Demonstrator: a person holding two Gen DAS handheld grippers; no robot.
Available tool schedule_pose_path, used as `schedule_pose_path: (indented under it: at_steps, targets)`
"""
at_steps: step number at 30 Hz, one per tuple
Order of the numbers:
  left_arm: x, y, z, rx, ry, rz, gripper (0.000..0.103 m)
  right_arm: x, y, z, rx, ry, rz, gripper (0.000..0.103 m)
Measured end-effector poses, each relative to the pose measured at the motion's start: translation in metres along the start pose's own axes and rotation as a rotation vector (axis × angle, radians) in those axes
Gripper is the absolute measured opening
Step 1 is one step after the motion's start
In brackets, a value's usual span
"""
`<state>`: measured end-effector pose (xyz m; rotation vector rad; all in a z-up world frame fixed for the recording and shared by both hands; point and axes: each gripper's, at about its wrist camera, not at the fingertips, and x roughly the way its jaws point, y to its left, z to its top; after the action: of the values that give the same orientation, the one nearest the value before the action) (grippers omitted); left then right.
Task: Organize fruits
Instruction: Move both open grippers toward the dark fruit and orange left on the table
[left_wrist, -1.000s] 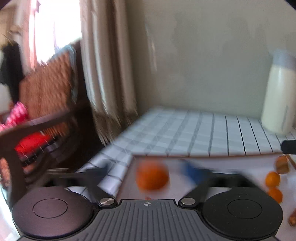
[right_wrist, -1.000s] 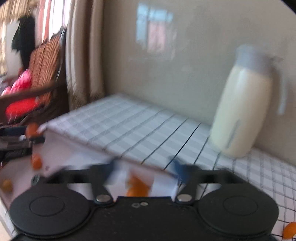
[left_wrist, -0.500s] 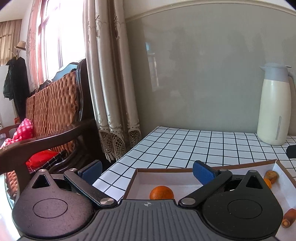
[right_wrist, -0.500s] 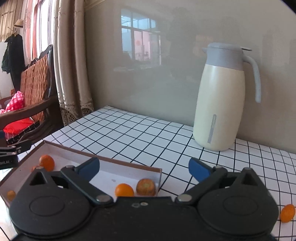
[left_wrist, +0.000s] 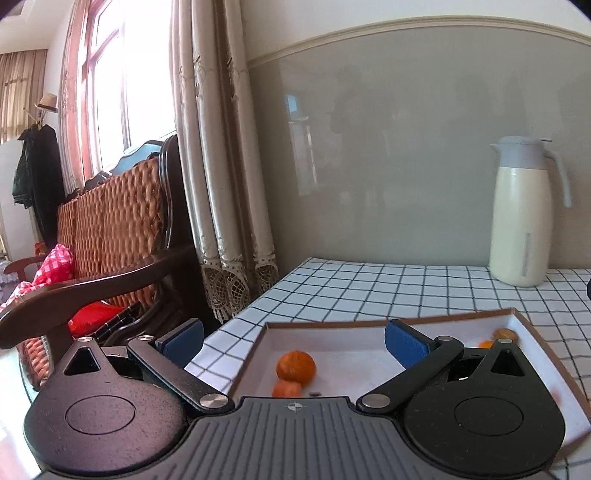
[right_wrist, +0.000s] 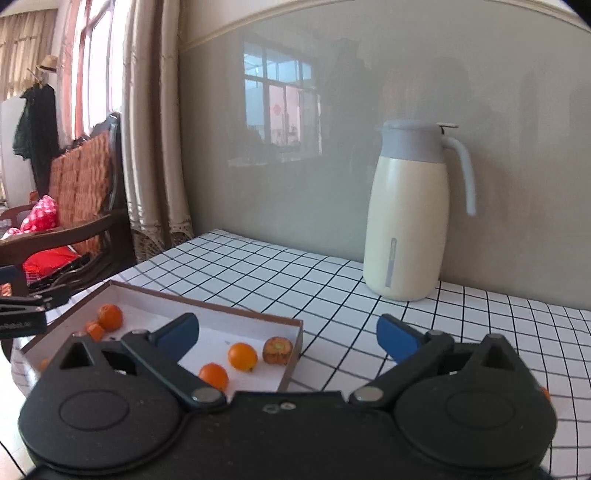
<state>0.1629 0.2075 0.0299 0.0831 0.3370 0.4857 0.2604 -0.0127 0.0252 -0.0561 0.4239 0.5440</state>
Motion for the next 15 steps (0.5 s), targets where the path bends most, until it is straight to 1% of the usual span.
schedule_pose_path:
  at_steps: [2,4,6,9,13,15]
  targets:
    - [-0.013,-0.003,-0.005,-0.002,0.000,-0.010,0.103,-0.014,-0.003,-0.007,0.005,-0.009,-0.005,0.097]
    - [-0.025,-0.005,-0.009,-0.020,0.002,-0.014,0.103,-0.028,-0.006,-0.014,0.000,-0.026,-0.031,0.097]
    - [-0.036,-0.009,-0.013,-0.037,0.005,-0.036,0.103,-0.044,-0.011,-0.022,0.003,-0.042,-0.056,0.097]
    - [-0.056,-0.019,-0.016,-0.022,-0.014,-0.066,0.103,-0.066,-0.019,-0.034,0.007,-0.052,-0.069,0.097]
    - [-0.080,-0.029,-0.019,-0.063,-0.026,-0.133,0.103,-0.096,-0.031,-0.049,-0.012,-0.075,-0.132,0.097]
    - [-0.089,-0.039,-0.020,-0.049,-0.034,-0.158,0.103,-0.107,-0.037,-0.055,-0.008,-0.079,-0.149,0.097]
